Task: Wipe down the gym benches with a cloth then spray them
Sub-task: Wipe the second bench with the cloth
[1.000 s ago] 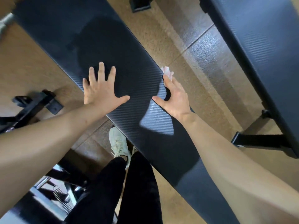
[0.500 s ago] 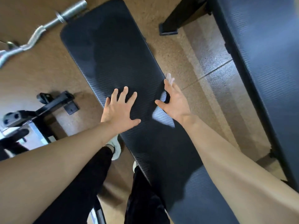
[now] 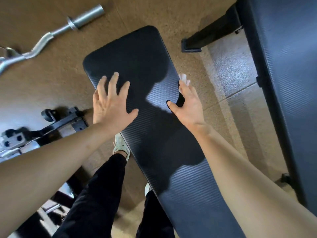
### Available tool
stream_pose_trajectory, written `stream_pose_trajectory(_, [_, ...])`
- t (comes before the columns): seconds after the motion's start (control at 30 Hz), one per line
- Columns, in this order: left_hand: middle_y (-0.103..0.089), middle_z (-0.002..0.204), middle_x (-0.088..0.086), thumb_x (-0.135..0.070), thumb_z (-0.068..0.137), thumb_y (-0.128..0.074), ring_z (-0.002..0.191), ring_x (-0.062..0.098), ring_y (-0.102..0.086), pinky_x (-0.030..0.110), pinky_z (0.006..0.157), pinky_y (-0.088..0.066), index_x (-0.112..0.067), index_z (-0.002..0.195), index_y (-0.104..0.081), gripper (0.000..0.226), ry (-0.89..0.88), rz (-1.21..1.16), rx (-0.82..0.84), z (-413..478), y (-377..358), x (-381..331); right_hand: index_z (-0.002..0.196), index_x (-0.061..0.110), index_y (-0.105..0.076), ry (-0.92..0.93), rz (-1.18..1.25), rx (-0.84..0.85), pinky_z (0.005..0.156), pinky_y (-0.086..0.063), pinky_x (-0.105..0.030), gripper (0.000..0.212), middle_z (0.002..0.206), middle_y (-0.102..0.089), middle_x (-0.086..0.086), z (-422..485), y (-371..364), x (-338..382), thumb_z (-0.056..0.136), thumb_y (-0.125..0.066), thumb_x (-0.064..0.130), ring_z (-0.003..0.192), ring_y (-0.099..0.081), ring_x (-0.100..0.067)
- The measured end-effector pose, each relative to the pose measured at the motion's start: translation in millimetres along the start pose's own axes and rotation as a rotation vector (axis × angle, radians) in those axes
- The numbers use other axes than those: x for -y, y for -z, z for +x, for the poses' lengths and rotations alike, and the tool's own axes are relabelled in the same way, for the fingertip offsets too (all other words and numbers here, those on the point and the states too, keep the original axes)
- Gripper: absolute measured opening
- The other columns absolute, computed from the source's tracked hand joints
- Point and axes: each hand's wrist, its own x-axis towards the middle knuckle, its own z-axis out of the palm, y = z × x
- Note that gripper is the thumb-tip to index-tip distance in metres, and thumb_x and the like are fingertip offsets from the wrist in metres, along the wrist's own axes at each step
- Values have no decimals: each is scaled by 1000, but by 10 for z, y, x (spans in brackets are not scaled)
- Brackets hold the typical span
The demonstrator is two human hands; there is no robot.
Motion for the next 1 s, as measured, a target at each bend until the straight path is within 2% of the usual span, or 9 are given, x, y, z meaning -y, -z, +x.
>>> stream_pose_trajectory(0.07, [-8,168,13,-57,81,-73,152,46,-10,61,116,-30,-20,158,-26,97,24,-7,40,112,19,164,161,32,-22,25,-14,-7,120,-37,-37,90,162,-31,1,154,4,158,89,-77,29,143,-43,-6])
stream_pose_trajectory(0.23, [-7,170,10,-55,88,-69,154,40,-12,56,114,-38,-24,161,-22,93,-62,-41,90,158,19,452,162,28,-20,87,-75,6,115,-30,-23,93,159,-34,-3,589,-10,528,89,-77,29,142,-43,-9])
stream_pose_trajectory(0.37, [-8,171,5,-54,88,-67,155,34,-12,52,112,-40,-28,161,-23,89,-117,-36,108,153,4,590,162,37,-2,136,-109,37,120,-36,-37,105,159,-34,-3,959,-21,809,88,-77,29,143,-43,-14])
stream_pose_trajectory(0.5, [-20,169,1,-49,86,-71,152,30,-23,51,109,-44,-29,157,-36,82,-187,-85,98,207,12,754,159,34,-18,238,-246,49,112,-45,-47,94,159,-32,-1,1334,-33,1085,85,-76,36,134,-48,-27])
stream_pose_trajectory(0.6, [-27,167,-4,-45,86,-73,149,23,-27,49,110,-46,-28,152,-45,73,-224,-159,80,256,32,884,158,30,-28,353,-458,112,114,-38,-55,86,161,-31,2,1540,-75,1297,86,-72,45,142,-35,-29])
stream_pose_trajectory(0.67, [-40,160,-5,-36,86,-75,144,20,-36,47,106,-50,-22,148,-52,67,-241,-265,30,302,57,980,158,31,-28,443,-586,170,117,-29,-61,83,163,-29,5,1607,-103,1415,87,-69,49,148,-28,-28])
stream_pose_trajectory(0.77, [-62,138,-1,-25,87,-69,126,21,-55,46,98,-54,-16,141,-59,56,-250,-433,-120,412,85,1121,155,30,-32,546,-693,255,119,-18,-63,79,162,-31,4,1617,-145,1524,87,-66,53,150,-25,-27])
stream_pose_trajectory(0.9, [-69,123,4,-22,87,-66,114,27,-61,39,100,-49,-12,133,-66,47,-175,-490,-272,694,201,1205,160,29,-24,631,-726,360,122,-7,-62,84,168,-18,6,1553,-190,1589,91,-64,52,156,-9,-26])
stream_pose_trajectory(1.0, [-69,123,5,-22,89,-64,114,30,-59,40,101,-49,-12,131,-67,43,-187,-485,-322,993,302,1148,161,29,-23,671,-722,381,121,-10,-60,85,170,-13,6,1493,-192,1604,90,-65,51,157,-6,-27])
